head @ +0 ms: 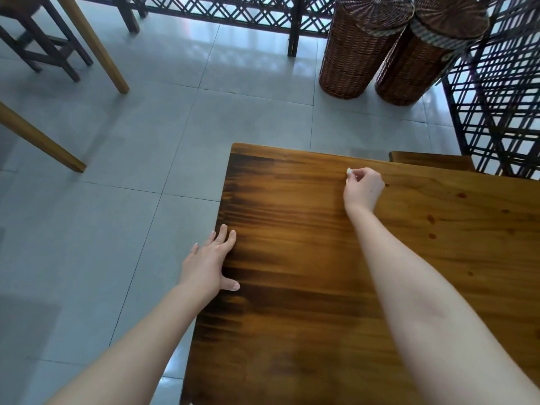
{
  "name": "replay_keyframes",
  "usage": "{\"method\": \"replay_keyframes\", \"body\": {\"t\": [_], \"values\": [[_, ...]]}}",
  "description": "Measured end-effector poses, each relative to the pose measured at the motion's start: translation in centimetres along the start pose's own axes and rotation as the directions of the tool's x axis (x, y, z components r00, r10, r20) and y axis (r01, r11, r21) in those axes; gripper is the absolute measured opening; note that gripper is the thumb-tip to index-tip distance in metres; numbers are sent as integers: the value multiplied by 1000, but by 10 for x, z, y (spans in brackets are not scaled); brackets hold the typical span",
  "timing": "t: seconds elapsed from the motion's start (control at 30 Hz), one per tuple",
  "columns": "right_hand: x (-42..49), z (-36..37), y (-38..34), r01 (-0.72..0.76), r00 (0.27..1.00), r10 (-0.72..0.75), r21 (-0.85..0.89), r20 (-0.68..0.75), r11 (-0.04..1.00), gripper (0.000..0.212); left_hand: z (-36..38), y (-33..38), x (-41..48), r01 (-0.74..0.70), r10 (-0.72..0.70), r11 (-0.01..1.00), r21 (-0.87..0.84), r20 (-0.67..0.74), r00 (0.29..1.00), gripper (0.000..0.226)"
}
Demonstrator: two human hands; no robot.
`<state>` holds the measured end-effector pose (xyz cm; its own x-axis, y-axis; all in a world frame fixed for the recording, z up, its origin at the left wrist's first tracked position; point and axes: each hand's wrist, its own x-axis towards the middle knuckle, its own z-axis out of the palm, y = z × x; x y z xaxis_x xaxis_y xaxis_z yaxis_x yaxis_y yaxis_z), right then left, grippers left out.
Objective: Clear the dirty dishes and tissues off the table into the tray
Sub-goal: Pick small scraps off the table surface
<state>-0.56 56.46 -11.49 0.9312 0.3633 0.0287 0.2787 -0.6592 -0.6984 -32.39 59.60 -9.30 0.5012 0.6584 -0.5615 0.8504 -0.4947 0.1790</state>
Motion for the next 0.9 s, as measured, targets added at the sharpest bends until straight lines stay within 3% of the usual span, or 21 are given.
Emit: {"method": "replay_keyframes", "body": {"t": [0.17,0.47,0.77,0.9], "values": [[-19,16,-20,-30,999,29,43,30,999,15,-2,4,0,8,-8,1000,30,10,1000,113],[-53,14,-12,351,899,-333,-11,285,936,19,-3,7,0,18,-19,998,64,25,999,113],[-56,-47,37,161,977,-149,-69,151,985,16,-11,19,-4,-3,-7,970,244,38,999,111],[-59,-70,45,126,987,-122,-34,104,991,16,-14,47,-7,-76,83,974,211,-22,996,109]]}}
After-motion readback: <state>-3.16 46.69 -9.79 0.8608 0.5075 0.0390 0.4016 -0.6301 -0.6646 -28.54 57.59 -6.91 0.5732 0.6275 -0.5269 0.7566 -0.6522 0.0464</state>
